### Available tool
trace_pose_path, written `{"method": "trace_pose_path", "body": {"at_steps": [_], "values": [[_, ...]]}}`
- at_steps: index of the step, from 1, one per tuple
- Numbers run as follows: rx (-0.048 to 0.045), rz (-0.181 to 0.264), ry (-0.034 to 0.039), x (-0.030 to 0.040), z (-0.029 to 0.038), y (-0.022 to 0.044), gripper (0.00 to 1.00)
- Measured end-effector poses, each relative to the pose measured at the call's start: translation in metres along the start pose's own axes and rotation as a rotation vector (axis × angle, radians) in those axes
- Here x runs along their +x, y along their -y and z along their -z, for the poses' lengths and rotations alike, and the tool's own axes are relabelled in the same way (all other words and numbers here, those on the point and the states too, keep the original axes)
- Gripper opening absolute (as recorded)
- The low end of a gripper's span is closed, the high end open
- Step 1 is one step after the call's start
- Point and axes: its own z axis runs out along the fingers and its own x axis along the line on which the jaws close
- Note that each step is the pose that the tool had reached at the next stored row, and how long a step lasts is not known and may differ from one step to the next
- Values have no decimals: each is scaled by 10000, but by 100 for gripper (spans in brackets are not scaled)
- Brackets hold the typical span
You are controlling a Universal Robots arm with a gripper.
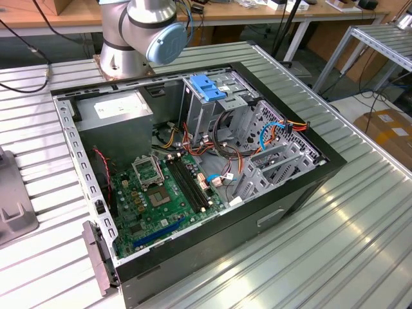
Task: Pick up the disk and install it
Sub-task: 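Pick up the disk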
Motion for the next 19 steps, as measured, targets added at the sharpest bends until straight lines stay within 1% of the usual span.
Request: {"method": "trace_pose_path", "body": {"at_steps": [3,14,19], "values": [[0,0,0,0,38,-1,37],[2,-1,0,0,139,-3,37],[0,-1,0,0,198,-3,37]]}}
